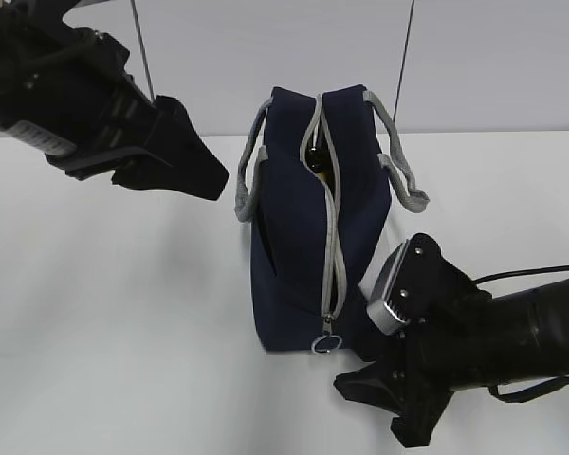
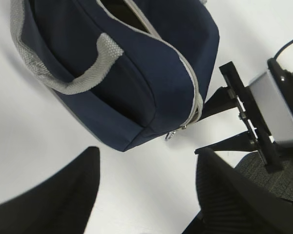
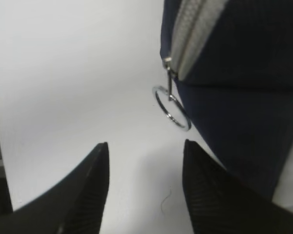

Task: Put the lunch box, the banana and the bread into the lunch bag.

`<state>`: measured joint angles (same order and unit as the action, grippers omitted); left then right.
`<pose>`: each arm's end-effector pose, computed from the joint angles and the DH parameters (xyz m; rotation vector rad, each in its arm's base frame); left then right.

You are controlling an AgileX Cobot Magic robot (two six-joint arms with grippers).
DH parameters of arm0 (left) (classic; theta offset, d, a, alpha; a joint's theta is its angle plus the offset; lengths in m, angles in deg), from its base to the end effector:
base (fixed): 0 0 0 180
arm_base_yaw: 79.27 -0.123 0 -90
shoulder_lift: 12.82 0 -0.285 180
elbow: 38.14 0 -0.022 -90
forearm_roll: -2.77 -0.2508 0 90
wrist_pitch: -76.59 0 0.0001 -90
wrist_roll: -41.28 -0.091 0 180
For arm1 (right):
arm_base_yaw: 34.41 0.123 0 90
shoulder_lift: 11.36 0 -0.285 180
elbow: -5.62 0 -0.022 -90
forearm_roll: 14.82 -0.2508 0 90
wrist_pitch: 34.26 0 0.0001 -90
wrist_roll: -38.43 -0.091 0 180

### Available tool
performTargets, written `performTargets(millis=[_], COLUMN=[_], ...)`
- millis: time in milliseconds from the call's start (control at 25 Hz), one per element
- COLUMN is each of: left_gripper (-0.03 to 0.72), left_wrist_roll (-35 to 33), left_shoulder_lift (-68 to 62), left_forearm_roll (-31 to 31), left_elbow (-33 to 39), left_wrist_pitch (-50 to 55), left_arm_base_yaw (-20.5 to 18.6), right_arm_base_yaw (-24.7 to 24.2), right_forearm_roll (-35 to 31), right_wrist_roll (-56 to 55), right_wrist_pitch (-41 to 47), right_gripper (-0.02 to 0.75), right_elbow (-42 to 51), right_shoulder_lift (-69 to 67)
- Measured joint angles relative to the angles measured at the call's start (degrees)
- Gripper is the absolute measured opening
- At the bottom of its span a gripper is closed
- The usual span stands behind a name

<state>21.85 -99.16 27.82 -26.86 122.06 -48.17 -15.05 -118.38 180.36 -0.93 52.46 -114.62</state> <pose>0.2330 -0.1727 0.3292 0.8254 2.3454 -0.6015 0.2268 0.1313 0.1339 -1.2974 1.9682 0.5540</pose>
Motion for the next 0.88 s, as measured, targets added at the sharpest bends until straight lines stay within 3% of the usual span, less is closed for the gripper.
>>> performTargets(millis=[880], left_gripper=[0.434], left_wrist_roll=[-0.04], left_shoulder_lift=[0.00], left_forearm_roll=[-0.35], left_elbow=[0.00], left_wrist_pitch=[0.77], left_arm_base_yaw=[0.00], right_arm_base_yaw=[0.00], right_forearm_roll=[-0.38], right_wrist_roll=[0.58], right_wrist_pitch=[5.11], right_gripper=[0.363], right_elbow=[-2.64], right_shoulder_lift=[-4.06])
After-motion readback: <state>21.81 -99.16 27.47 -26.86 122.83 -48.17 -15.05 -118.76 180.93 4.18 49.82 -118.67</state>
